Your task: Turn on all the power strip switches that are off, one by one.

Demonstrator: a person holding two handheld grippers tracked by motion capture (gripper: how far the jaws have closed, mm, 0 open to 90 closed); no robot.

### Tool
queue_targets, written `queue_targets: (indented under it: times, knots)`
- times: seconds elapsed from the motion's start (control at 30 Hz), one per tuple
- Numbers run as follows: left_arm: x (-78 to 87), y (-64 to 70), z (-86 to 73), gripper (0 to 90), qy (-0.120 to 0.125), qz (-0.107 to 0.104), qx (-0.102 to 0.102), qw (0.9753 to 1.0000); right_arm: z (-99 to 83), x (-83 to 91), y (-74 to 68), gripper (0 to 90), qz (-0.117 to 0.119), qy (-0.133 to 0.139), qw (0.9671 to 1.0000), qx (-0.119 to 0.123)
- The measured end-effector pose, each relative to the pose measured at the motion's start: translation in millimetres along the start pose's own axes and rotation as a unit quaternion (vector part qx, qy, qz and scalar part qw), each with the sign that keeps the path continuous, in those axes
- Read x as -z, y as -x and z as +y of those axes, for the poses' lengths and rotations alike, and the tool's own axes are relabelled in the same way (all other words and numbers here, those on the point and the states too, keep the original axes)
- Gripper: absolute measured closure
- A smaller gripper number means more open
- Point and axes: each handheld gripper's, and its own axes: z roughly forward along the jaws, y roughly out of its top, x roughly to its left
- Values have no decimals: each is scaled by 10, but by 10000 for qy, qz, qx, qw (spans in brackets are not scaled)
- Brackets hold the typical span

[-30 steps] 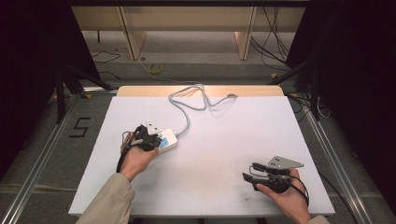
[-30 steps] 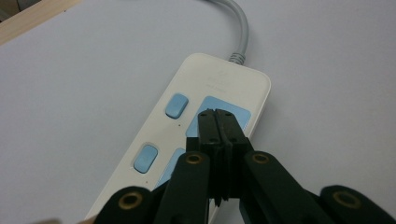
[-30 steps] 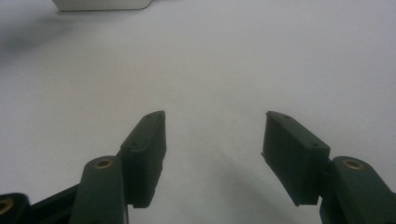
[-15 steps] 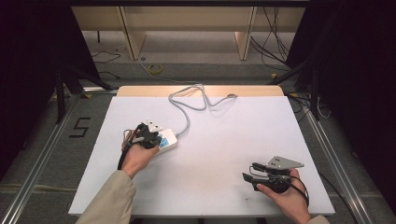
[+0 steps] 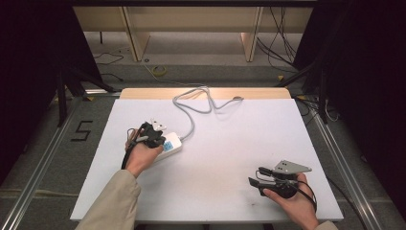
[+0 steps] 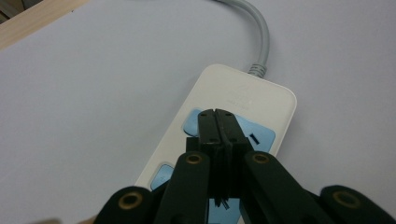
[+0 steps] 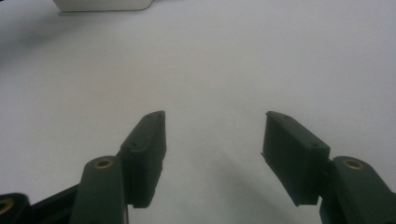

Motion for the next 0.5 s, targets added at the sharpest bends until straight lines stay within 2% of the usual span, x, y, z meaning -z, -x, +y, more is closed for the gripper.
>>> queue_targets:
  times: [0.5]
  knots:
    - [-106, -32, 43, 898, -86, 49, -59, 9999, 1, -1, 1, 403, 4, -2, 10000, -6]
